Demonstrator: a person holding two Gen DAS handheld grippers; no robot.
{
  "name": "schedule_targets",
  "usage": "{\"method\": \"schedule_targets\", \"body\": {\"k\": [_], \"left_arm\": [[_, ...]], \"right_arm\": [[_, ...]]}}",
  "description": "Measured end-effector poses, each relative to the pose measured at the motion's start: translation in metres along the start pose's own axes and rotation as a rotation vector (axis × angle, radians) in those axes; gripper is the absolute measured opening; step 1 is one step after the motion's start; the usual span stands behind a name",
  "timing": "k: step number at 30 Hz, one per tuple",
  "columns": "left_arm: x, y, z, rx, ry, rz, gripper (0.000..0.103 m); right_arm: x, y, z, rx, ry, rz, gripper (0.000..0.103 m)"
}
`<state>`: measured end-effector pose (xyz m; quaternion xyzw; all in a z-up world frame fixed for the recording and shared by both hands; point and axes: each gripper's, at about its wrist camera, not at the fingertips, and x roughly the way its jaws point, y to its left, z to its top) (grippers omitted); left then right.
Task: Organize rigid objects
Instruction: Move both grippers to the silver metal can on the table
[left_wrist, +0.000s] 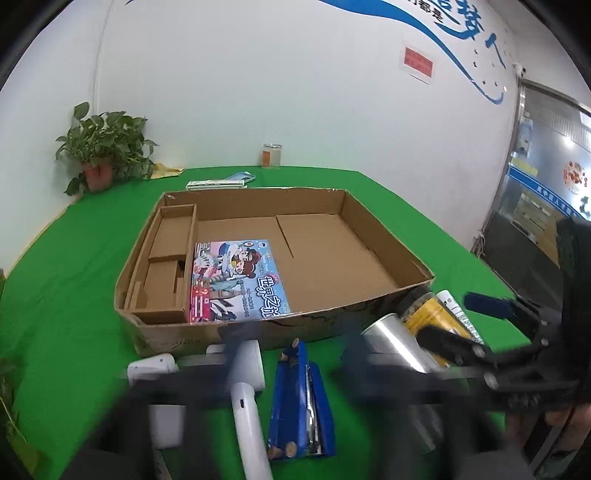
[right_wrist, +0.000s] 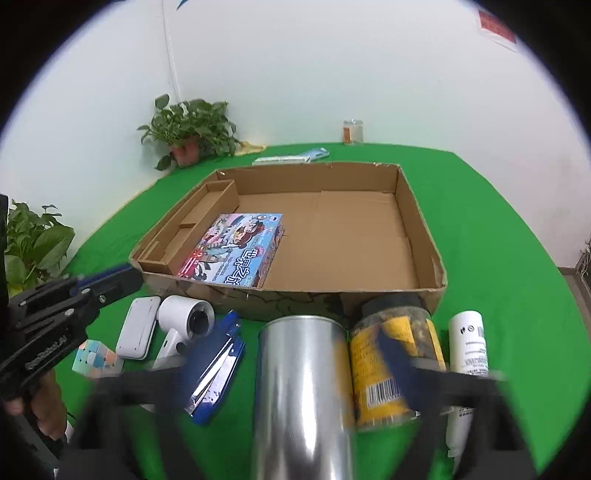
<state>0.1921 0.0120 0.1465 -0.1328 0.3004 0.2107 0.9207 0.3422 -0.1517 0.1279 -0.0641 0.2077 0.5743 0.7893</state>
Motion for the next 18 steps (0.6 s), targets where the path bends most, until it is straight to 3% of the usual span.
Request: {"method": "schedule_targets", "body": {"k": [1, 3, 5, 7, 14, 16, 18], "left_arm": [[-0.008, 0.001, -0.003, -0.031, -0.026, 0.043, 0.103], [-0.011, 0.009, -0.006, -0.09, -0.06, 0.006, 0.103], [0.0, 0.012, -0.012, -0.13, 0.028, -0.049, 0.103], [0.006, 0.014, -0.021, -0.158, 0.064, -0.075, 0.103], [0.005, -0.006, -0.056, -0.109, 0.097, -0.097, 0.103], [0.003, -0.012, -0.061, -0.107, 0.109, -0.109, 0.103], [-0.002, -0.019, -0.069, -0.101, 0.115, -0.123, 0.103]], "right_arm": [[-0.005, -0.002, -0.003, 0.012, -0.014, 0.01, 0.101], [-0.014, -0.009, -0.01, 0.038, -0.022, 0.026, 0.101], [-0.018, -0.015, -0.02, 0.043, -0.003, 0.062, 0.101], [-0.021, -0.018, -0.033, 0.049, 0.016, 0.094, 0.101], [-0.021, -0.009, -0.08, 0.033, 0.124, 0.143, 0.101], [-0.018, -0.005, -0.086, 0.026, 0.137, 0.123, 0.096], [-0.013, -0.005, -0.09, 0.028, 0.151, 0.075, 0.077]]}}
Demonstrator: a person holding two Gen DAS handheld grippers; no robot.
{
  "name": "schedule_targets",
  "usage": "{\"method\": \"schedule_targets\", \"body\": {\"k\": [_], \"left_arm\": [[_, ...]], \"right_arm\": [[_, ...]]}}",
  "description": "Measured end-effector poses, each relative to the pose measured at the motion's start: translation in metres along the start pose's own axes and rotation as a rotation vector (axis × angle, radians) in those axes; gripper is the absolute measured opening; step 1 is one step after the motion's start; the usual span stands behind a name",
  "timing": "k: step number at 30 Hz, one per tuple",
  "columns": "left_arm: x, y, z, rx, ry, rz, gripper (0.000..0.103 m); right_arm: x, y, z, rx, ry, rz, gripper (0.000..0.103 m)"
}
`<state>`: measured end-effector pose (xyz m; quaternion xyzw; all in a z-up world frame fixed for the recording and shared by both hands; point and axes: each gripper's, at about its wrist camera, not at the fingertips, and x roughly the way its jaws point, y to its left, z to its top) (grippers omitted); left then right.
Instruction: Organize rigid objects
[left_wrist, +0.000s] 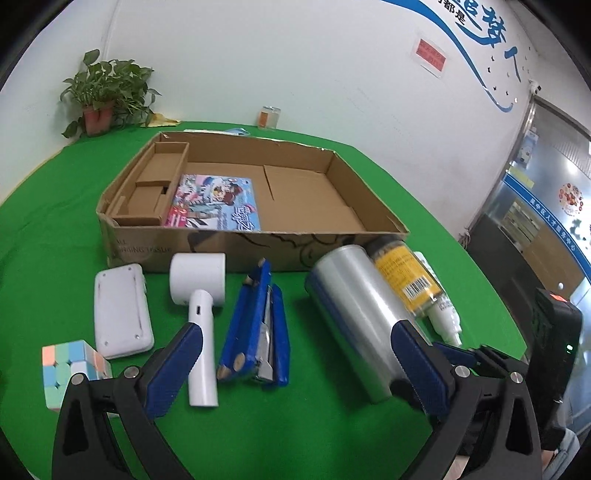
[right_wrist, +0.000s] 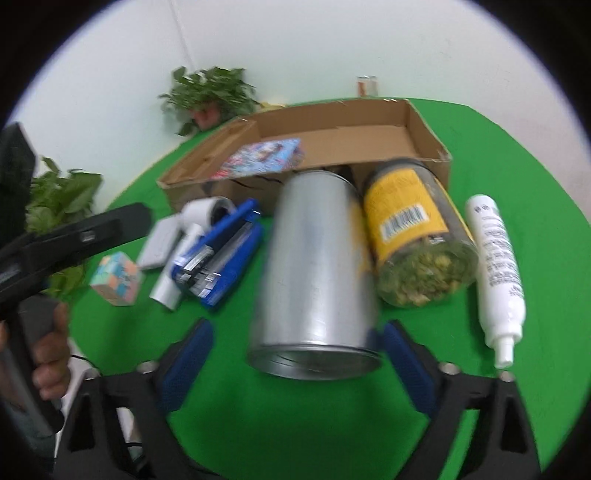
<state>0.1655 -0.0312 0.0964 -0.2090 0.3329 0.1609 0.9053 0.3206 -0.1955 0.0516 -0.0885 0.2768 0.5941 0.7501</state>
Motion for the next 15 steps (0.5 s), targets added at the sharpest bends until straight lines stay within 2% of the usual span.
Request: {"method": "schedule_targets", "body": {"k": [3, 8, 11, 13, 15], "left_arm": [[-0.007, -0.005, -0.006, 0.012, 0.024, -0.036, 0.102], [-0.005, -0.005, -0.021, -0.038, 0.139, -0.222, 0.102], [0.002, -0.005, -0.034, -0.091, 0.219, -0.338, 0.102], [0.006, -0.007, -0.043, -0.118, 0.261, -0.386, 0.102], [0.01, -0.008, -0.051, -0.138, 0.296, -0.405, 0.102]], "right_arm": [[-0.001, 0.0, -0.003, 0.019, 0.0, 0.002, 0.076], [-0.018, 0.016, -0.025, -0.083, 0.023, 0.014, 0.076], [-0.033, 0.03, -0.041, -0.152, 0.056, 0.065, 0.078], [-0.044, 0.031, -0.043, -0.12, 0.036, 0.13, 0.083], [-0.053, 0.026, -0.039, -0.074, 0.01, 0.19, 0.084]]}}
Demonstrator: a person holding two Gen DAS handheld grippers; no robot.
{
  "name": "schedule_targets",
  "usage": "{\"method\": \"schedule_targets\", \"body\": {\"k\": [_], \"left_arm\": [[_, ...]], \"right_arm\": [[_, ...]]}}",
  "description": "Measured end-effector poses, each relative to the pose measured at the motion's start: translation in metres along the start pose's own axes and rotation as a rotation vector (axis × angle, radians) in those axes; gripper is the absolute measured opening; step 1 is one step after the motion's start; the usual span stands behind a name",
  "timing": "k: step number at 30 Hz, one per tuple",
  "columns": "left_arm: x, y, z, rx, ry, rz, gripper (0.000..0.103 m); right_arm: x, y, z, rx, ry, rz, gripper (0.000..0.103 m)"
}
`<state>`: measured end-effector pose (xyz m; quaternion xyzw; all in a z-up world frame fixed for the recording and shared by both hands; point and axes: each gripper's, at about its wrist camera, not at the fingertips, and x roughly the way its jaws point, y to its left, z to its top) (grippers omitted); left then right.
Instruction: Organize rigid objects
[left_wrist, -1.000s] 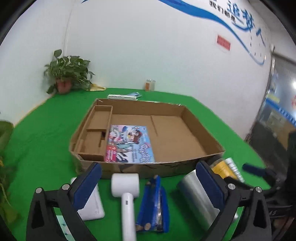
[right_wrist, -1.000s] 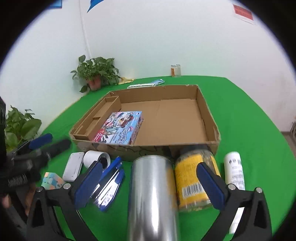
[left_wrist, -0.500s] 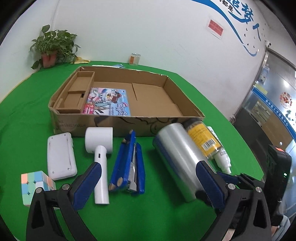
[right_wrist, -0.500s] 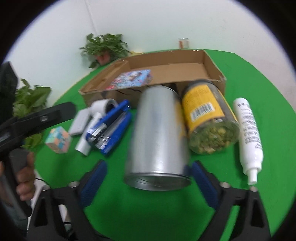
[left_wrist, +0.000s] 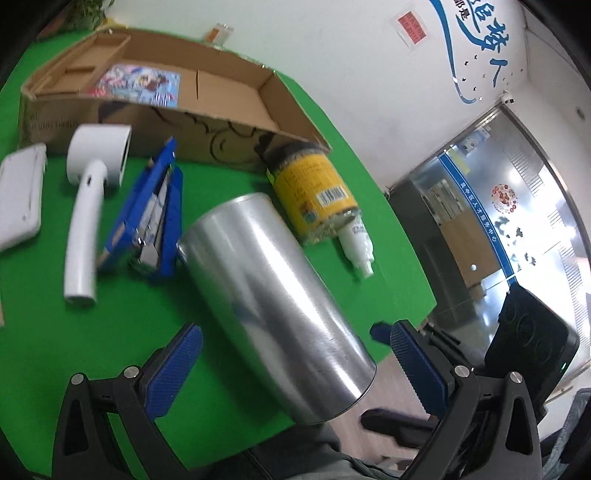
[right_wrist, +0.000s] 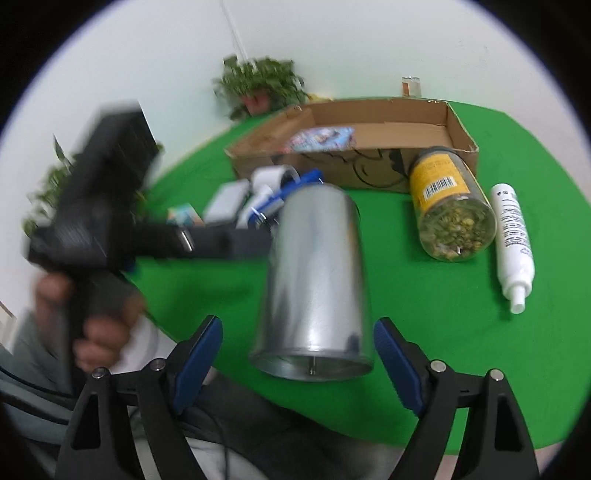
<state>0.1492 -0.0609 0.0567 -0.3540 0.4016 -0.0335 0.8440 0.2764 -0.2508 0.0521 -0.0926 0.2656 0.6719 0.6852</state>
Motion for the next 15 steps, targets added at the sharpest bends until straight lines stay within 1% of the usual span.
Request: {"method": "schedule_targets", "body": {"k": [4, 5, 8, 9, 10, 11, 15], "left_arm": [[0.006, 0.008, -0.005, -0.052, 0.024, 0.001, 0.101], [0.007, 0.012, -0.006, -0.081, 0.029, 0.003, 0.101], [0.01, 0.019, -0.005, -0.107, 0.047, 0.007, 0.101], [0.012, 0.021, -0.006, -0.109, 0.057, 0.008, 0.101], [0.013, 0.022, -0.005, -0.11, 0.064, 0.005, 0.101], [0.014, 0.023, -0.007, -0.114, 0.075, -0.009, 0.101], [0.018, 0.031, -0.013, -0.165, 0.106, -0.026, 0.1]], "right_arm": [[0.003, -0.02, 0.009, 0.095, 0.016, 0.064, 0.084], [0.011, -0.028, 0.012, 0.132, 0.045, 0.092, 0.084], [0.034, -0.04, 0.013, 0.203, 0.117, 0.117, 0.083], [0.041, -0.04, 0.012, 0.217, 0.143, 0.127, 0.08], [0.048, -0.038, 0.01, 0.221, 0.169, 0.136, 0.08], [0.051, -0.034, 0.01, 0.217, 0.172, 0.14, 0.081], [0.062, -0.008, 0.014, 0.174, 0.206, 0.095, 0.082]]}}
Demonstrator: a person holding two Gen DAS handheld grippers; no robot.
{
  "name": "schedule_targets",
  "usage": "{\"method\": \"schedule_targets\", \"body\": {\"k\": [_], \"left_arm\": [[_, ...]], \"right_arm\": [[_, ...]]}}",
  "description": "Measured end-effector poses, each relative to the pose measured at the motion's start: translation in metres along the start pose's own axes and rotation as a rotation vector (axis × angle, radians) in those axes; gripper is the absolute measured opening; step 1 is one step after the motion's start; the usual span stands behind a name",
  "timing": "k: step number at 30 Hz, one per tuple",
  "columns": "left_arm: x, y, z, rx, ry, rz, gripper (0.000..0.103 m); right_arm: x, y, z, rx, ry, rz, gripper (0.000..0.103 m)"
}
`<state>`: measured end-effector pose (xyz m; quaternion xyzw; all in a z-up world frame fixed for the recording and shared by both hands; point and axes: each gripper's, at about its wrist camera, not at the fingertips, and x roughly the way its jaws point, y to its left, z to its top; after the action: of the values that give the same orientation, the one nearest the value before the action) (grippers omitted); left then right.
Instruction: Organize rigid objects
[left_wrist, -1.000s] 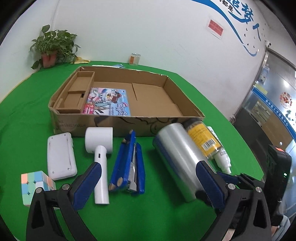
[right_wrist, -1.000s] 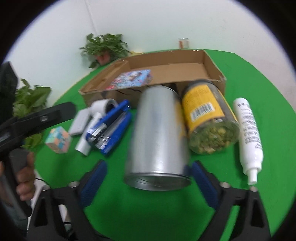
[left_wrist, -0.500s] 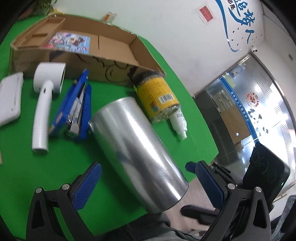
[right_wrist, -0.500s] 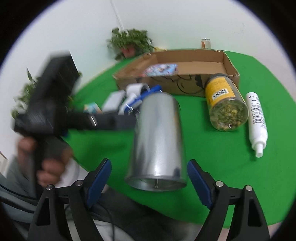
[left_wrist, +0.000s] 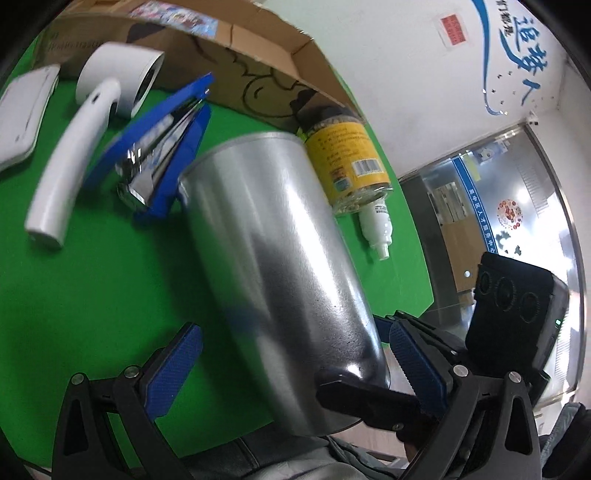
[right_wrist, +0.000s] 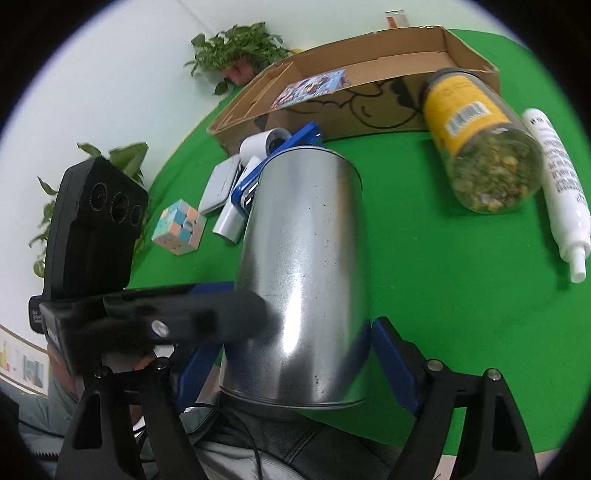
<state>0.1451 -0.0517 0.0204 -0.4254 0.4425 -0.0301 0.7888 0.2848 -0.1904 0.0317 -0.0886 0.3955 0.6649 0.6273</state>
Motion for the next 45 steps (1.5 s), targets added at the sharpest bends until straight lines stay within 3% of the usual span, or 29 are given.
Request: {"method": "schedule_targets", "body": {"k": [6, 11, 17, 20, 45], "left_arm": [[-0.004, 0.013, -0.012, -0.055, 0.022, 0.018, 0.093], [-0.011, 0.022, -0.013, -0.073, 0.02, 0.026, 0.089], [-0.015, 0.025, -0.013, -0.07, 0.016, 0.025, 0.089], [-0.011, 0.025, -0.013, -0.07, 0.013, 0.018, 0.089], [-0.002, 0.01, -0.01, -0.026, 0.001, 0.094, 0.087]], "right_arm": [[0.016, 0.04, 0.0, -0.085, 0.051, -0.094, 0.083], [0.013, 0.05, 0.001, -0.114, 0.071, -0.004, 0.083], [0.016, 0.018, 0.003, 0.017, 0.139, 0.116, 0.081], [0.027, 0.023, 0.003, 0.033, 0.158, 0.15, 0.081], [0.033, 0.034, 0.006, 0.013, 0.15, 0.122, 0.084]]}}
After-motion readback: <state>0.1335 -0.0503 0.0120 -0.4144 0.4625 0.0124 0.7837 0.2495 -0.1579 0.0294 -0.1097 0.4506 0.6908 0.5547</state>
